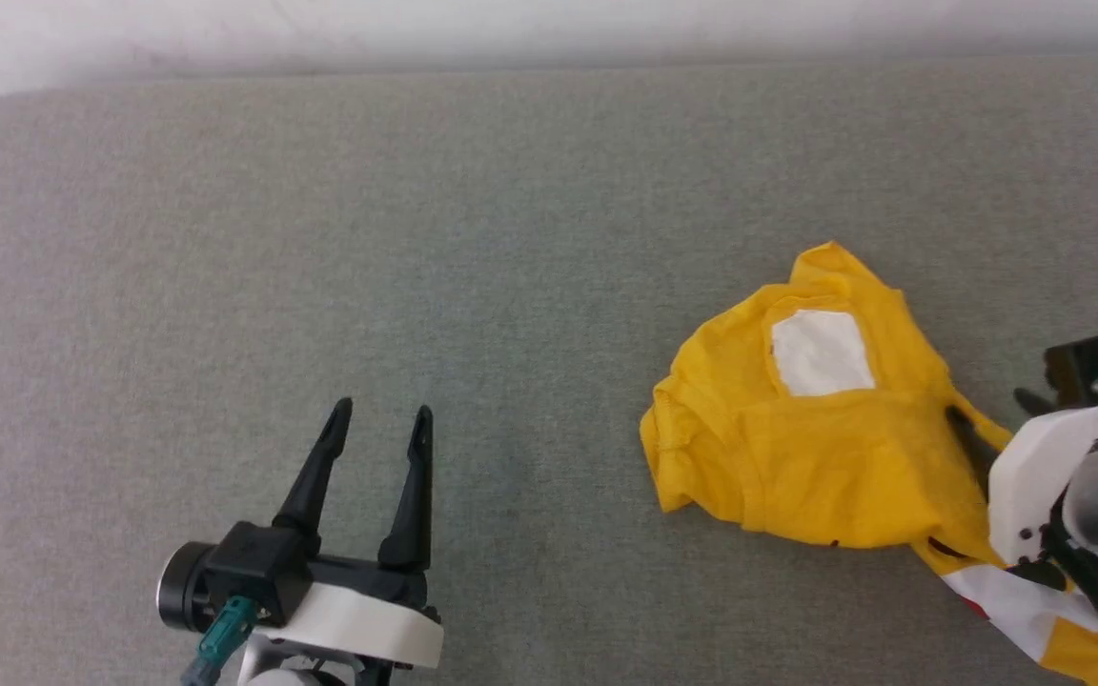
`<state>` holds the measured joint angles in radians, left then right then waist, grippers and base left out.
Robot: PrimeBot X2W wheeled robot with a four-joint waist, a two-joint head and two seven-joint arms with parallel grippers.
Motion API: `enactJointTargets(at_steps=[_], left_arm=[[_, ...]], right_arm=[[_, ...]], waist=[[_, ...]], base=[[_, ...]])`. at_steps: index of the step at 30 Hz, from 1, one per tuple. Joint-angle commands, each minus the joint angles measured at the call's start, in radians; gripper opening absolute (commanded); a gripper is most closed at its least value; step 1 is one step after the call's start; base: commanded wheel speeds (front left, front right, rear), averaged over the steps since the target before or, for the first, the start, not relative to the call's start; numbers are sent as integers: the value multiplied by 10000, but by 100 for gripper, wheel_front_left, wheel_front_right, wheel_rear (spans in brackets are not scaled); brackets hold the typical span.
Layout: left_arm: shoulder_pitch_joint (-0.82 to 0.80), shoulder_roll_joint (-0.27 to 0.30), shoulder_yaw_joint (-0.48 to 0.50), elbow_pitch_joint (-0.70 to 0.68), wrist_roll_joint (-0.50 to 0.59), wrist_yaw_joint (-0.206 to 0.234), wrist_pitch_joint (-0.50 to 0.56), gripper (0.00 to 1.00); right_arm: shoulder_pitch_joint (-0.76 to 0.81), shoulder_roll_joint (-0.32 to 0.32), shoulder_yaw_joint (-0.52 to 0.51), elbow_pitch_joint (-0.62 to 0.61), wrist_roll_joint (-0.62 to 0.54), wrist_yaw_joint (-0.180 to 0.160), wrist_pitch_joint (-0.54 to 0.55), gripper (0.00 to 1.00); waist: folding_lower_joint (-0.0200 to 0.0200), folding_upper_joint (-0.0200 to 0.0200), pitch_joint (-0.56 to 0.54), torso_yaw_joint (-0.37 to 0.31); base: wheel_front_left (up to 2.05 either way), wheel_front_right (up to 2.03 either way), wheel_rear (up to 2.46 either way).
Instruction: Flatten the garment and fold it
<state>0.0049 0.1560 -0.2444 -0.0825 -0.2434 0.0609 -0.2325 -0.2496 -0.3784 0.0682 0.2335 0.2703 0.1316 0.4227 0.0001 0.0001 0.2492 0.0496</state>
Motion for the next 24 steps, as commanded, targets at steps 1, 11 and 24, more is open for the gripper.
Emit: enactJointTargets(at_steps=[1,11,24], left_arm=[[-137,-34,-18,19,33,-65,-28,100],[-262,-88,36,227,-12,26,-144,100],[-193,-72,67,255,-96,65,-216,100]], right_arm=[[-141,-35,105,93,119,-9,45,100],[-732,-481,839,1358,875,-9,361,0],[-622,-1030,-3205,1709,-1483,-9,-2121,0]], waist=[[-1,-1,350,334],[-1,-1,470,413],[-1,-1,92,-150]], base=[[0,0,0],[0,0,0],[0,0,0]])
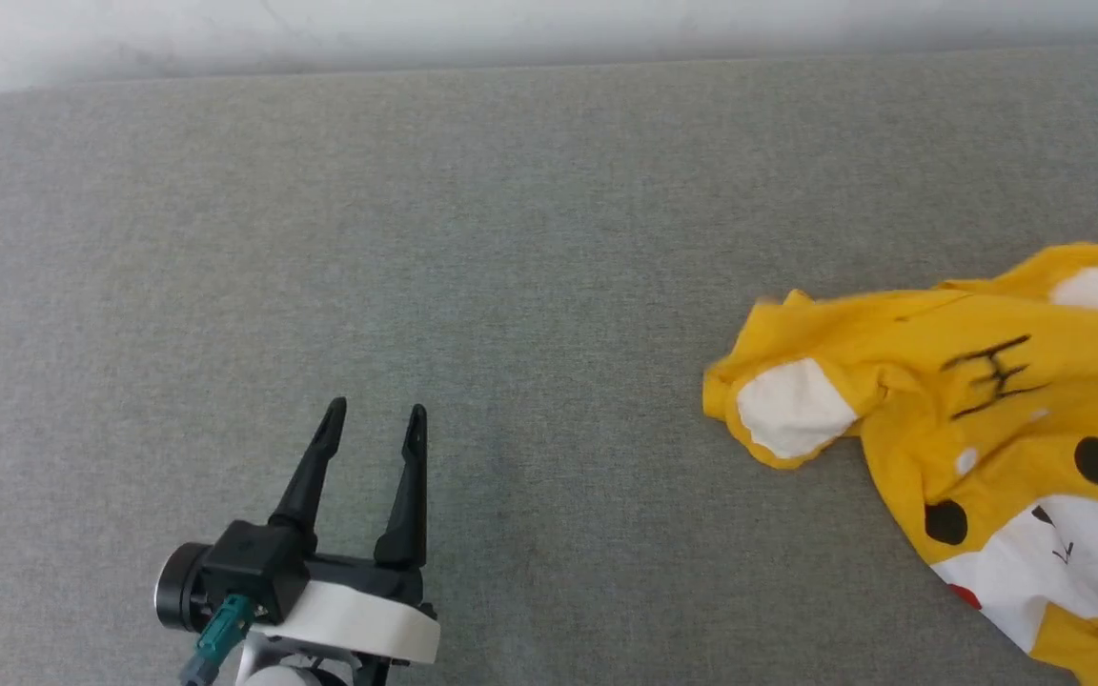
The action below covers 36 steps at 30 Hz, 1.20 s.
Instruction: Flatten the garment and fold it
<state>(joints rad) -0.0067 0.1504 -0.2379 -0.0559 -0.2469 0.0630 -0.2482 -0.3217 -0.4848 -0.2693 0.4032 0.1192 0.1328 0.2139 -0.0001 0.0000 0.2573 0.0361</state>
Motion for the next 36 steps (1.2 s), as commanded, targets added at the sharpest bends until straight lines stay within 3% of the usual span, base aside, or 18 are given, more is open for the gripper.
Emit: enactJointTargets(at_steps=[1,4,5,6,7,14,19,25,28,33,36], left_arm=[[-76,0,-2,-14,-59,49,-53,100],[-86,54,-16,-18,-51,65,13,100],[-91,69,-20,-21,-50,71,32,100],[-101,83,-22,-29,-51,78,51,100],[-117,96,-30,-31,-50,79,73,100],[-214,156,-73,-59,-40,110,123,100],[-37,124,-81,-112,-119,151,81,100],[391,145,-141,-198,-169,155,20,100],[767,133,-100,-253,-226,227,-18,100],[1501,137,60,-296,-342,402,-62,100],[1623,138,76,-330,-382,440,-59,100]], right_arm=[[274,103,-191,129,-218,-21,-79,0],[672,483,-937,536,-877,-21,-234,0],[755,684,-1079,639,-1028,-21,-266,13],[788,889,-1185,720,-1134,-21,-312,42],[791,1077,-1261,777,-1222,-21,-376,100],[375,2175,-1583,-57,-894,-21,-1347,100],[736,3003,-1656,-1984,-229,-21,-1732,100],[2360,4194,-1423,-4609,55,-21,-1763,100],[3382,4328,-1239,-5211,280,-21,-1990,100],[4551,4342,-673,-5014,1201,-21,-2428,100],[4786,4343,-540,-4975,1107,-21,-2608,100]], waist=[[1,0,51,-23],[1,0,186,-65],[1,0,217,-84],[1,0,250,-111],[1,0,266,-130],[1,0,82,-304],[1,0,-324,-378],[1,0,-803,-337],[1,0,-1017,-331],[1,0,-1366,-424],[1,0,-1507,-445]], base=[[0,0,0],[0,0,0],[0,0,0],[0,0,0],[0,0,0],[0,0,0],[0,0,0],[0,0,0],[0,0,0],[0,0,0],[0,0,0]])
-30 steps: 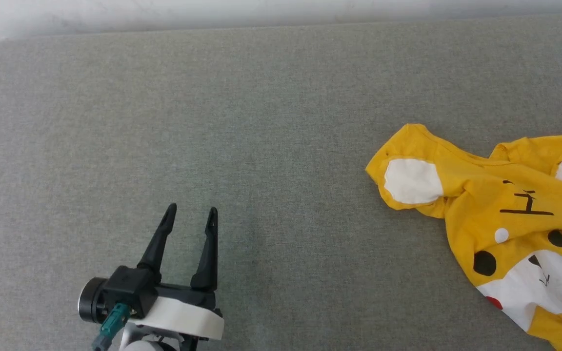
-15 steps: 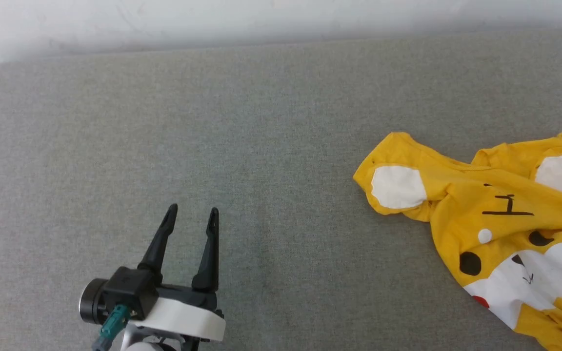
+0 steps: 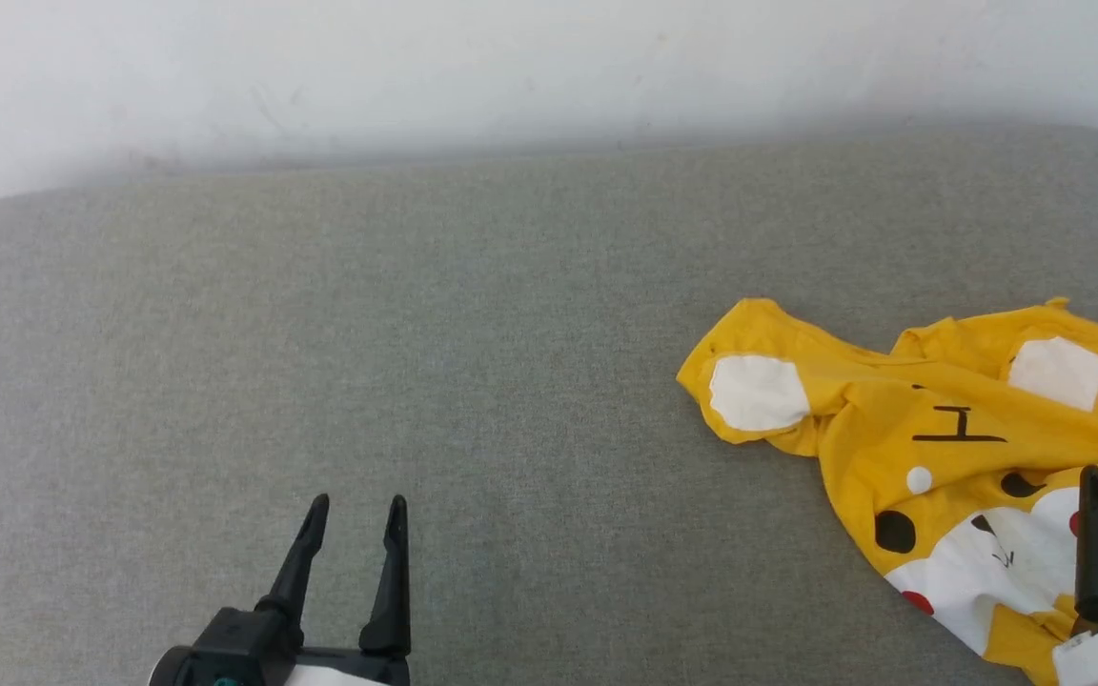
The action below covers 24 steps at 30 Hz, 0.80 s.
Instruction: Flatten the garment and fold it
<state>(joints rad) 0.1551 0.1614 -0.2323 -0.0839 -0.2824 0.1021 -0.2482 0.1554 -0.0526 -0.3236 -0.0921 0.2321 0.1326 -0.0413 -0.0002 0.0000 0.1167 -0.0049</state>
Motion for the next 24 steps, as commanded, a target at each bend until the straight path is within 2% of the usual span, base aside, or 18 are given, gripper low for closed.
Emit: enactJointTargets(at_steps=[1,4,8,12,13,18,24], left_arm=[[-46,17,-6,-87,-51,28,-21,100],[-556,67,-226,-185,-25,-183,288,100],[-2219,198,-901,-176,342,-749,1252,100],[-4358,-75,-1777,279,643,-1443,2544,100],[-4358,-75,-1777,279,643,-1443,2544,100],[-6727,-720,-2862,1528,582,-1986,3925,100],[-8475,-1002,-3815,3554,277,-2195,4932,100]], right_arm=[[11,21,5,-32,-46,-19,-73,100],[-88,22,-57,-122,-100,-19,-91,100],[-297,23,-208,-299,-152,-19,-28,100],[-568,23,-385,-519,-163,-19,-12,100],[-568,23,-385,-519,-163,-19,-12,100],[-990,23,-572,-872,-233,-19,88,100],[-1623,23,-414,-1376,-310,-19,266,100]], waist=[[2,0,-127,-35],[2,0,-148,6],[2,0,72,128],[2,0,531,170],[2,0,531,170],[2,0,1452,90],[2,0,2553,-314]], base=[[0,0,0],[0,0,0],[0,0,0],[0,0,0],[0,0,0],[0,0,0],[0,0,0]])
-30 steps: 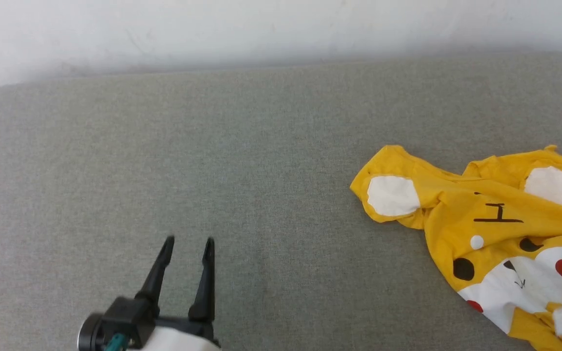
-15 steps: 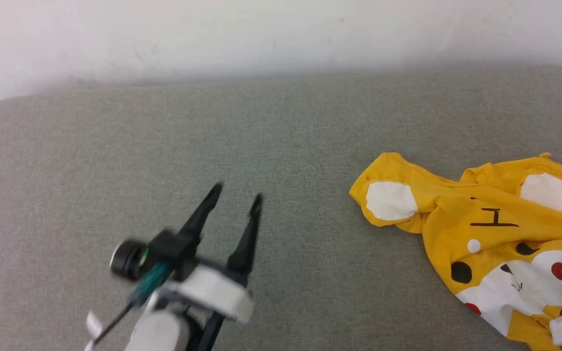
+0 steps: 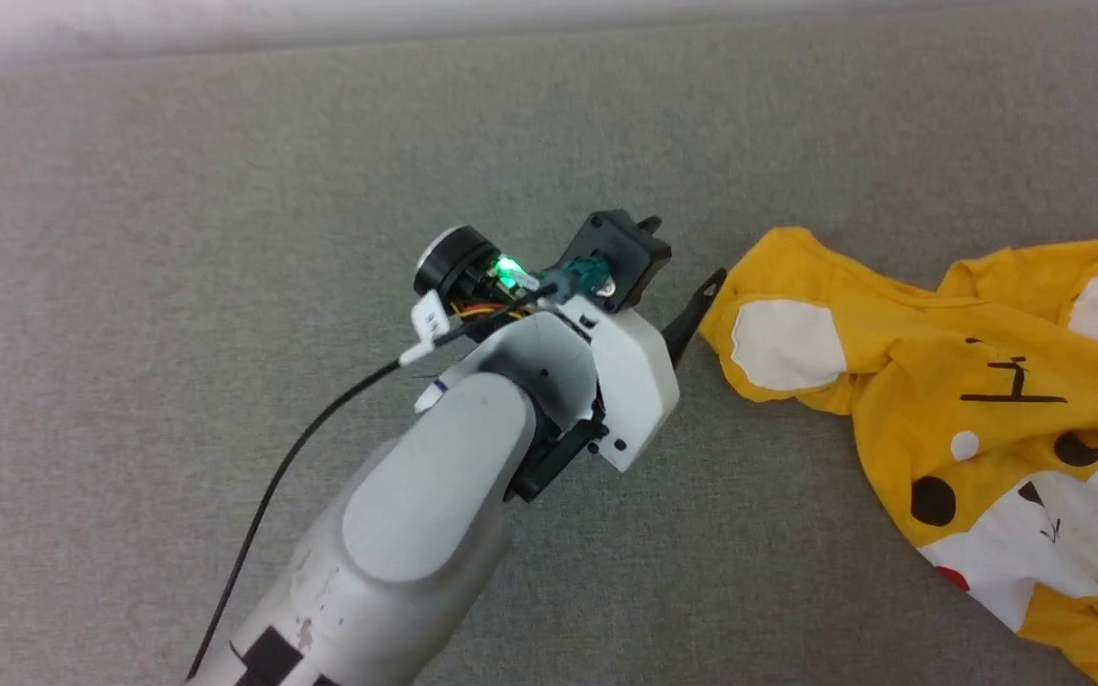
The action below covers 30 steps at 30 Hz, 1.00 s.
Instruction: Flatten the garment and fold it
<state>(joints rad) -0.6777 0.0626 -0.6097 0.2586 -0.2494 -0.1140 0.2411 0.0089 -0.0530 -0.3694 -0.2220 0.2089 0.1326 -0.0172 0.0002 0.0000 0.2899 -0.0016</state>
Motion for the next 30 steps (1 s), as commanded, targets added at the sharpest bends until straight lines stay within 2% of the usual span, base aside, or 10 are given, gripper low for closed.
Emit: enactJointTargets(at_steps=[1,8,15,16,17,21,30], left_arm=[[-330,-33,-125,447,-129,-47,156,100],[-989,-88,-545,2106,-595,-97,781,100],[-1165,-111,-972,2703,-1086,-128,846,100],[-1183,-114,-1056,2715,-1185,-134,835,83],[-1215,-116,-1146,2689,-1282,-139,765,0],[-1342,-120,-1273,2644,-1634,-116,418,0],[-1118,-107,-799,2425,-1968,572,-921,0]], right_arm=[[-255,27,90,-143,-82,-19,50,100],[-577,27,201,-246,32,-19,76,100],[-669,28,193,-80,141,-19,-60,100],[-688,28,196,-54,151,-19,-77,100],[-704,28,201,-31,156,-19,-91,100],[-709,28,217,61,166,-19,-138,100],[-499,28,164,146,87,-19,-78,100]], waist=[[-2,0,980,-434],[-2,0,1587,-891],[-2,0,1719,-1045],[-2,0,1716,-1053],[-2,0,1709,-1057],[-2,0,1599,-1005],[-2,0,673,-677]], base=[[0,0,0],[0,0,0],[0,0,0],[0,0,0],[0,0,0],[0,0,0],[0,0,0]])
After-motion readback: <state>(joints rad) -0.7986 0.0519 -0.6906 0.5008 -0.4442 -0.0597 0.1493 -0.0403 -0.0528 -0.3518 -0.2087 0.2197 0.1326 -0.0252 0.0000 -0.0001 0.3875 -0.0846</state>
